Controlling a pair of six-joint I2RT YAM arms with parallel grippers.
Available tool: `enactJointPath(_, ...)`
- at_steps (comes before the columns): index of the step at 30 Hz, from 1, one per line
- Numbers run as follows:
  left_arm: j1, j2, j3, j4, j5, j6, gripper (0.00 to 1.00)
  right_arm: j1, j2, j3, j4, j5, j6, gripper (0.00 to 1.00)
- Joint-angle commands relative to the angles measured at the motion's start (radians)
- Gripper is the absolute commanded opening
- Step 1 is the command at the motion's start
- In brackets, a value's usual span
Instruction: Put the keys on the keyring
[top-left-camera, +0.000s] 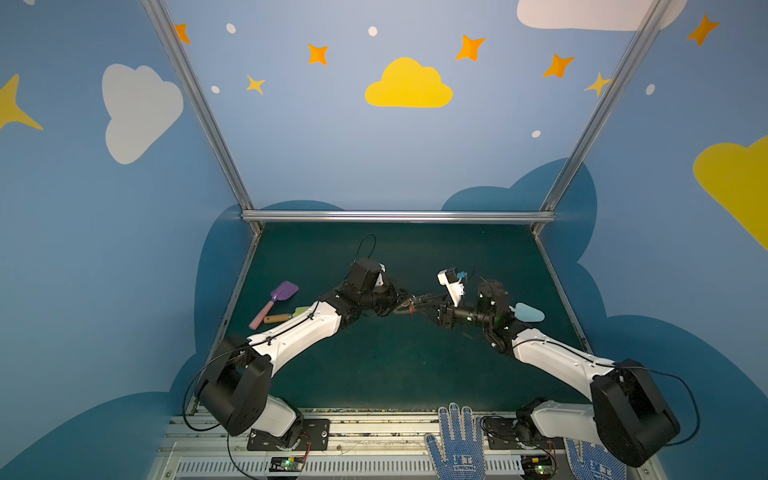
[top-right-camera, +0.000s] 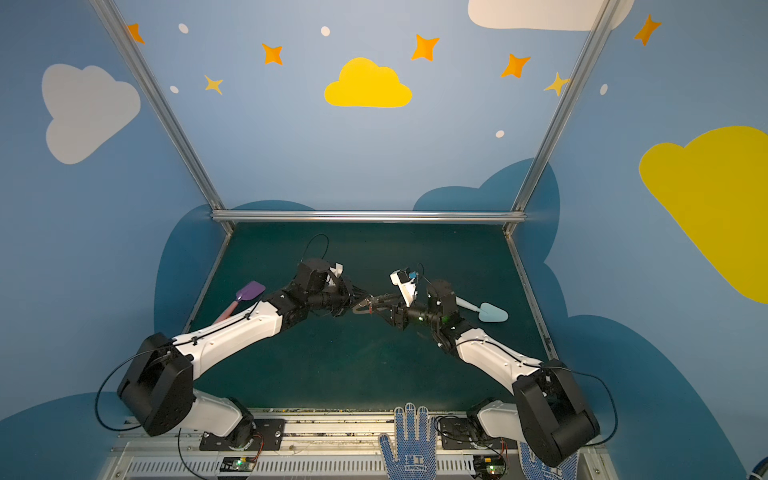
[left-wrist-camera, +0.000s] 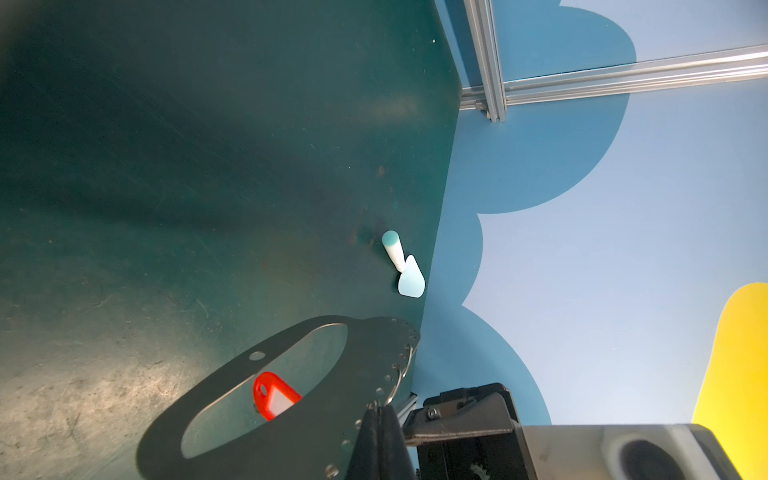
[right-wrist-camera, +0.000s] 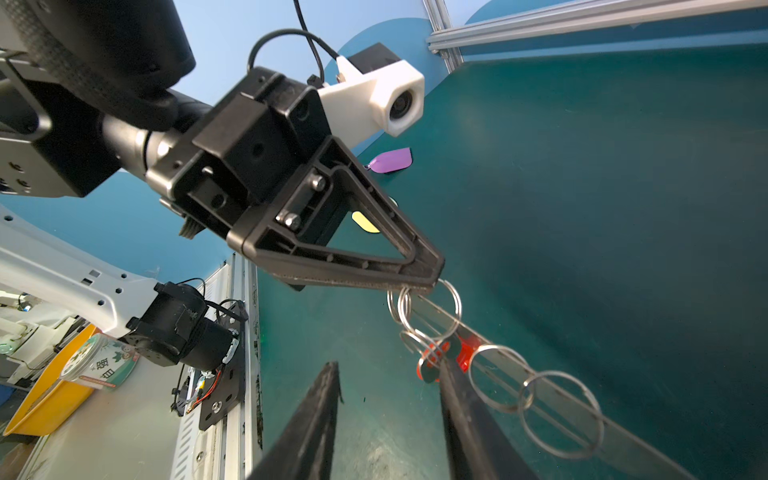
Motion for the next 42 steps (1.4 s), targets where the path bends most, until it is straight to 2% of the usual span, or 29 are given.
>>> enactJointPath(1, 0.003, -0.025, 0.028, 0.01, 0.019, 0.015, 0.04, -0.005, 0.017, 0.021, 0.032, 0.0, -0.015, 0.42)
enactJointPath(19, 0.003, -0.024, 0.028, 0.026, 0.045, 0.009, 0.04, -0.006, 0.073, 0.045, 0.073, 0.002, -0.034, 0.4)
enactJointPath(27, 0.002, -0.027, 0.026, 0.028, 0.033, 0.006, 0.04, -0.002, 0.1, 0.061, 0.072, -0.051, -0.029, 0.28)
enactJointPath(31, 0.003, -0.03, 0.026, 0.028, 0.027, 0.002, 0.04, -0.002, 0.094, 0.052, 0.063, -0.047, -0.033, 0.29)
enactJointPath(36, 0.004, -0.029, 0.028, 0.037, 0.027, -0.003, 0.04, 0.0, 0.089, 0.042, 0.054, -0.038, -0.032, 0.36)
enactJointPath(42, 0.004, -0.03, 0.026, 0.038, 0.027, -0.008, 0.04, 0.001, 0.087, 0.032, 0.053, -0.033, -0.039, 0.35)
